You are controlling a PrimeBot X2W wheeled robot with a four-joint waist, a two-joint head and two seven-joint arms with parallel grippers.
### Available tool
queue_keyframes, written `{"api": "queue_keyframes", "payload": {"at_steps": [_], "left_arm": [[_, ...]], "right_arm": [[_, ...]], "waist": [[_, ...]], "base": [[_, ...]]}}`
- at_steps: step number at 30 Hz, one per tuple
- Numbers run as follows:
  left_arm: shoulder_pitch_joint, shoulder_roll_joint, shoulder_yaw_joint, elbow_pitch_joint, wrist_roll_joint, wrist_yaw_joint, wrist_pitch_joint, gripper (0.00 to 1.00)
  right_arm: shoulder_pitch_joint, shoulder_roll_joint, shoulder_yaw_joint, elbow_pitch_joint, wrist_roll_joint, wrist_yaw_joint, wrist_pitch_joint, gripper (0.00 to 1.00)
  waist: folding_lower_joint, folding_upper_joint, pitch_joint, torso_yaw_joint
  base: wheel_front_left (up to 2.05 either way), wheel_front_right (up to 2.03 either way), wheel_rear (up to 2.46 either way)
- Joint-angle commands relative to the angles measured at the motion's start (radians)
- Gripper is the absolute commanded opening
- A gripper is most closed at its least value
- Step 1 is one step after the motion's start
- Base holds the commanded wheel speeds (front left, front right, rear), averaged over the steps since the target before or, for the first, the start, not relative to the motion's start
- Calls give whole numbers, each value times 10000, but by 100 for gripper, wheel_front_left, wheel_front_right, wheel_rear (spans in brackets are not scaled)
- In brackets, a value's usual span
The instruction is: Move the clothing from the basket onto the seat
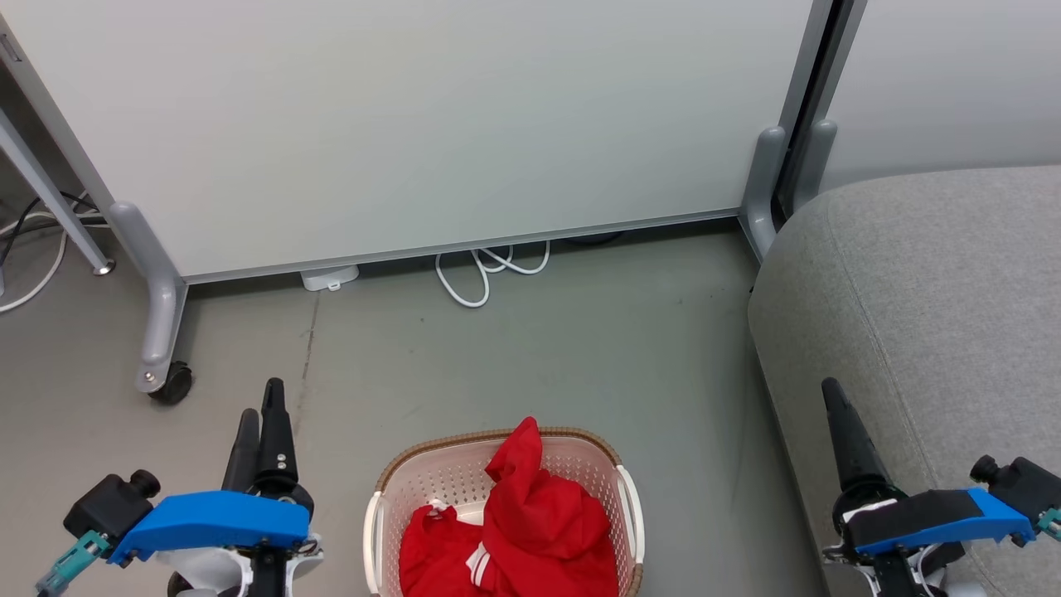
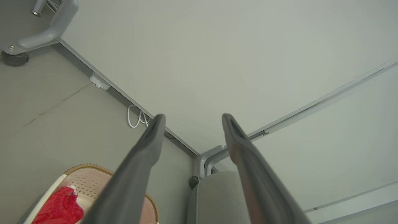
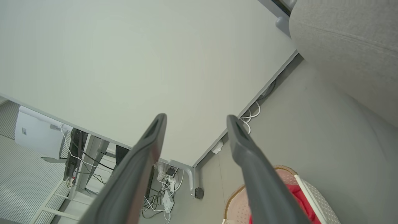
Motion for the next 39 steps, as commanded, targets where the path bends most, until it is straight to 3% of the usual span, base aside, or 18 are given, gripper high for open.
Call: {"api": "queue_keyframes", "payload": {"at_steps": [1,18,39], "left_arm": [[-289,83,-131,-93,575,68,-127,100],[-409,213,-865,348,3231,401,-697,100],[-460,322,-1453,408,5578,748,-1286,100]], "right_arm": [[-305,-46,68,-80,-520,13,-142,100],[-395,-54,511,304,-2930,17,-710,100],[-451,-62,947,459,-5261,20,-1304,100]], "waist": [[0,0,-2,7],[0,0,-2,57],[0,0,24,117]], "base": [[0,0,0],[0,0,0],[0,0,0]]}}
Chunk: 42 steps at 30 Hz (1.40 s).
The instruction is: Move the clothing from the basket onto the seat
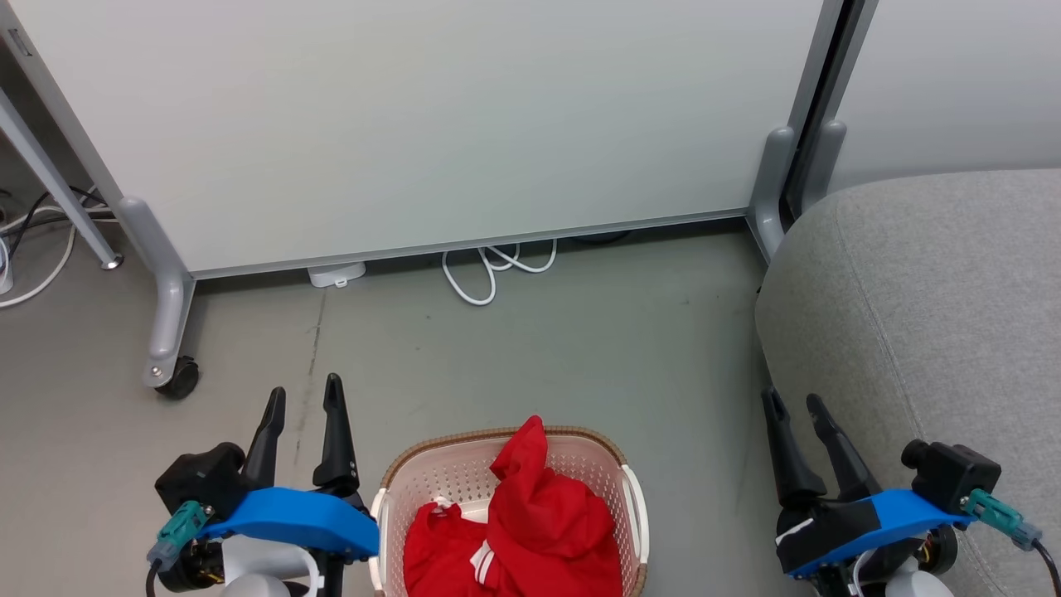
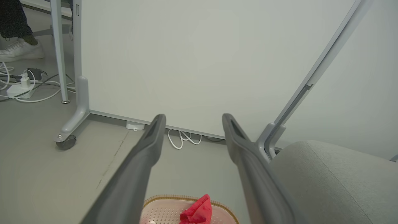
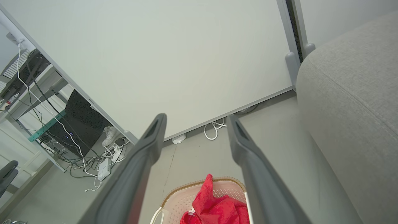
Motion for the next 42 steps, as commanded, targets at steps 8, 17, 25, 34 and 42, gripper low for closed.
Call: {"api": "queue_keyframes", "payload": {"at_steps": [8,17,25,34,42], "left_arm": [[-228,109,-258,-86,961,57,-280,100],[-242,101,-435,42,1693,-152,-480,100],[-259,55,-529,247,2238,-265,-636,100],[-280,-15,-568,504,2870,-331,-815,100],[-292,-75,-607,714,3387,-360,-962,100]], "right_arm": [[-216,-53,165,-43,-939,20,-273,100],[-236,-56,306,30,-1777,20,-478,100],[-257,-58,435,104,-2385,22,-636,100],[-270,-59,562,238,-3120,22,-813,100],[-312,-61,673,354,-3746,24,-968,100]], "waist": [[0,0,23,23],[0,0,60,44],[0,0,62,56],[0,0,34,88],[0,0,33,111]], "base": [[0,0,0],[0,0,0],[0,0,0],[0,0,0],[0,0,0]]}}
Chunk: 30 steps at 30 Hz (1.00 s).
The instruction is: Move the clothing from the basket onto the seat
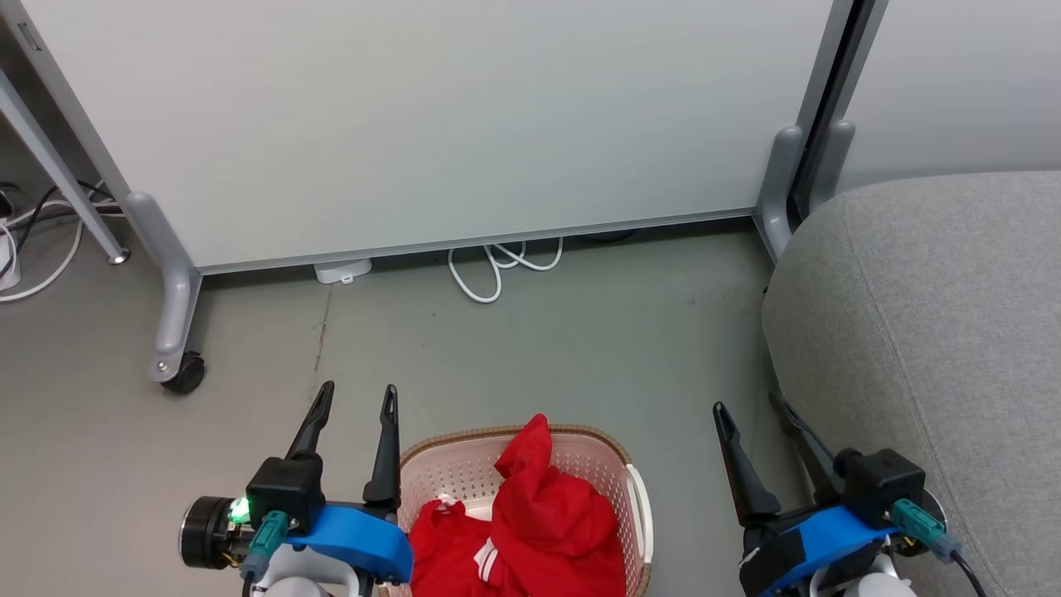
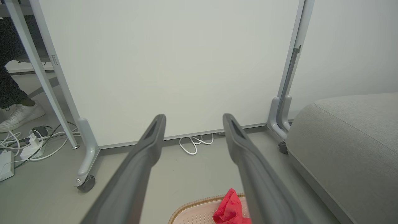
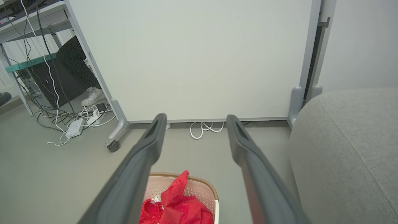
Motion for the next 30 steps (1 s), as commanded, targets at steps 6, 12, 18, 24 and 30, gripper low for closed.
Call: {"api": "queue_keyframes", "payload": {"at_steps": [6,12,18,24,30], "left_arm": [[-163,-30,-76,143,559,-54,-178,100],[-149,-40,-72,218,727,-96,-236,100],[-154,-52,-24,245,660,-131,-236,100],[-196,-57,-6,312,612,-157,-236,100],[-655,-59,-234,533,560,-368,-236,100]], "right_arm": [[-176,-51,96,80,-604,12,-189,100],[-155,-53,131,124,-786,12,-240,100],[-155,-51,123,138,-773,12,-237,100],[-178,-51,127,150,-720,12,-235,100],[-401,-51,169,79,-726,12,-234,100]], "waist": [[0,0,20,12],[0,0,29,14],[0,0,48,15],[0,0,65,14],[0,0,338,-114]], "base": [[0,0,0],[0,0,0],[0,0,0],[0,0,0],[0,0,0]]}}
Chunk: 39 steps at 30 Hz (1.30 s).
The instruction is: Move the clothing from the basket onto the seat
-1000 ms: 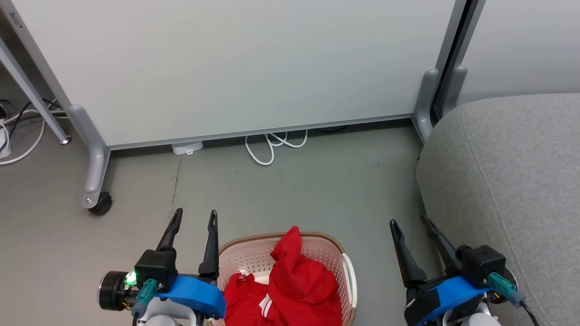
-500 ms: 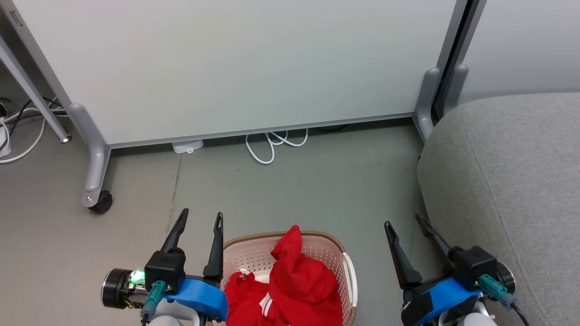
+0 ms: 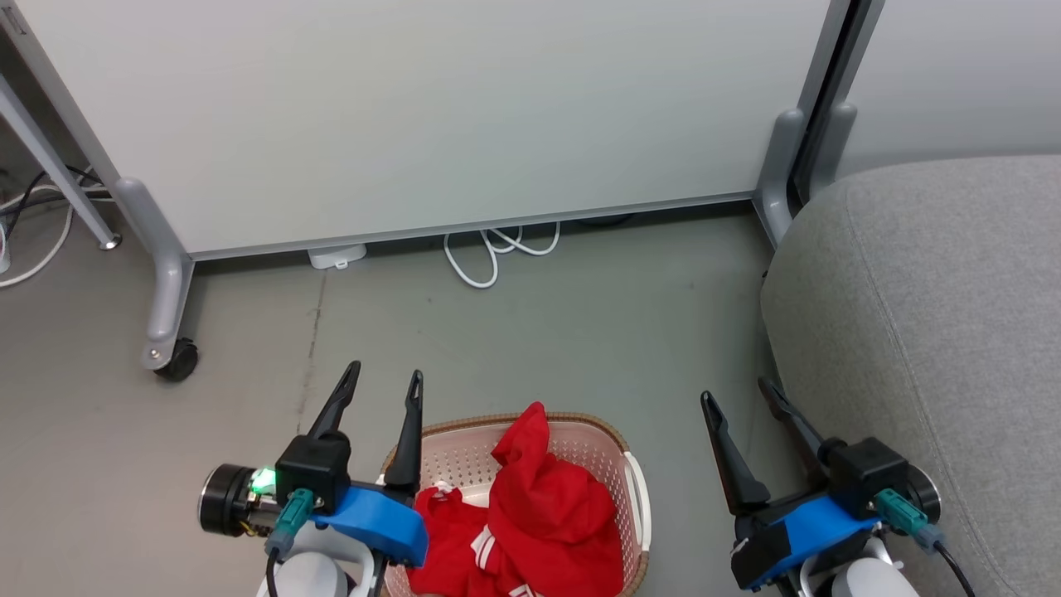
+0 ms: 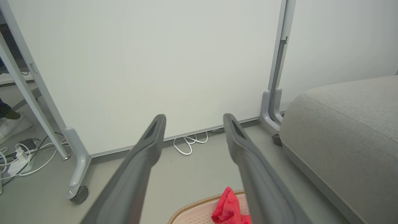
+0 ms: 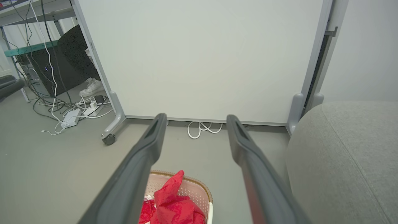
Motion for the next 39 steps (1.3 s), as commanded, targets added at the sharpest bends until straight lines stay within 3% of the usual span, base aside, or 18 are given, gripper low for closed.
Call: {"api": "queue_keyframes", "payload": {"at_steps": [1,12,22,28,39], "left_arm": [[-393,-11,-90,128,95,-102,-49,100],[-2290,99,-596,1423,290,-535,-39,100],[-3953,460,-1211,3533,161,-676,-41,100],[-4564,441,-1879,4680,-304,-669,-41,100],[-5555,193,-3528,7019,-2132,-671,86,100]], "right_arm": [[-268,-47,-4,-56,-2,4,-42,100],[-1137,-43,-301,-355,-131,3,-40,100],[-2063,-37,-359,-692,50,3,-40,100],[-2343,-37,-332,-800,61,4,-40,100],[-2946,-37,-292,-1007,-78,3,-40,100]], "waist": [[0,0,243,-116],[0,0,2018,-865],[0,0,3894,-1611],[0,0,4581,-1762],[0,0,5826,-1801]], "base": [[0,0,0],[0,0,0],[0,0,0],[0,0,0],[0,0,0]]}}
